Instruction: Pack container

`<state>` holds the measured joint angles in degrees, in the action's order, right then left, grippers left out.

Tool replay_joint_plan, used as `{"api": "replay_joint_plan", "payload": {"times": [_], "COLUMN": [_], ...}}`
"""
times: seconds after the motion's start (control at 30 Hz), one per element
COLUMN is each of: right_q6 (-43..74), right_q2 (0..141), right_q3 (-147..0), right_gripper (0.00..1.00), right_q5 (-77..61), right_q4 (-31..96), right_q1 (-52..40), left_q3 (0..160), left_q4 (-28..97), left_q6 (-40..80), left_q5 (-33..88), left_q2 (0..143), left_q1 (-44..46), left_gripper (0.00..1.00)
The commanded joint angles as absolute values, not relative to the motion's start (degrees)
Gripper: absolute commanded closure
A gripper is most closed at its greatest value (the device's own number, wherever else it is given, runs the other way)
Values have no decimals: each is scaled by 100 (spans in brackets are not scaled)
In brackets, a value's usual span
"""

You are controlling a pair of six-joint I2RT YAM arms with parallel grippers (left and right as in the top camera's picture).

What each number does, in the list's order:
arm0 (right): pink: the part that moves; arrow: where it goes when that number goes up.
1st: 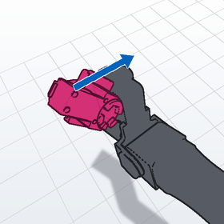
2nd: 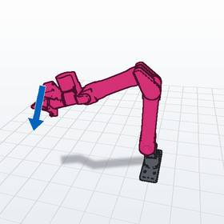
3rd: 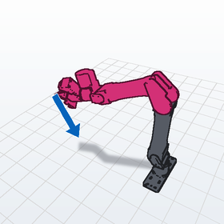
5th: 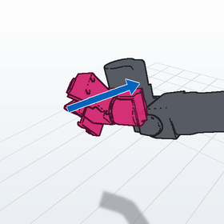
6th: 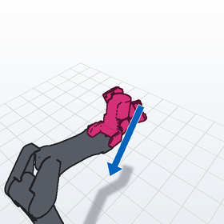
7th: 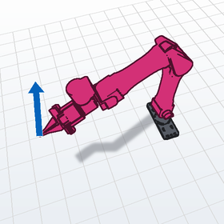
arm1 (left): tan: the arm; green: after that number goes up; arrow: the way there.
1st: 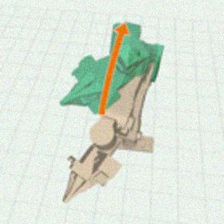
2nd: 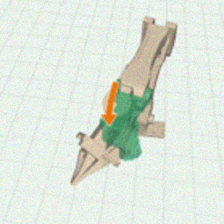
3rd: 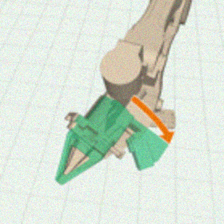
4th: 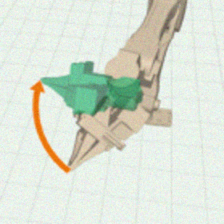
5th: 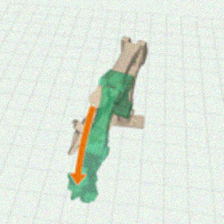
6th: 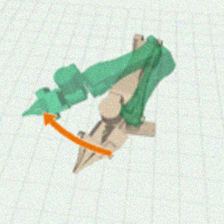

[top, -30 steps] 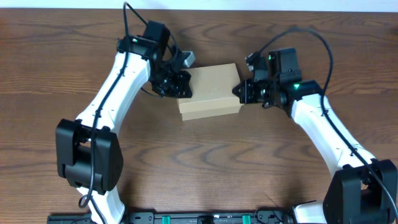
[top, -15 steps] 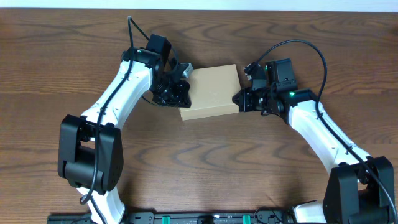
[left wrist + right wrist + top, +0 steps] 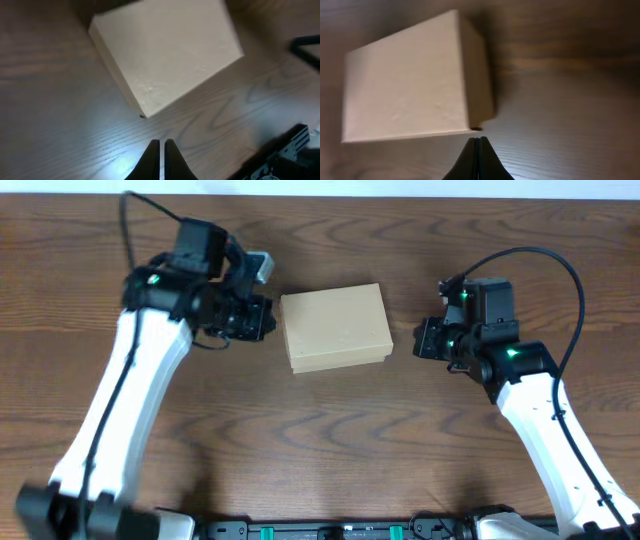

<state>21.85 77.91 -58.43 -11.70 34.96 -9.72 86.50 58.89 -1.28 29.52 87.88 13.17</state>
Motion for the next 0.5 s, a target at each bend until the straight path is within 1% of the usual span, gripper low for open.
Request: {"api": "replay_joint_plan", "payload": {"times": [0.0, 0.23, 0.47], "right_q6": [2613, 2906, 2998], "right_q2": [8167, 8984, 9229], "right_q3": [-5830, -5828, -5830], "right_gripper": [98, 98, 98], "right_q5": [-637, -1063, -1052], "right_q4": [3489, 2873, 2670], "right_q1": [-963, -1216, -1494], "left_q3": [8639, 8639, 8639], "left_q4": [5979, 6167, 6296], "left_q6": [-108, -126, -128], "left_q5": [2764, 2532, 2200], "left_q2": [8322, 7592, 7456], "left_q1": [1315, 1315, 1313], "left_gripper": [94, 94, 94]}}
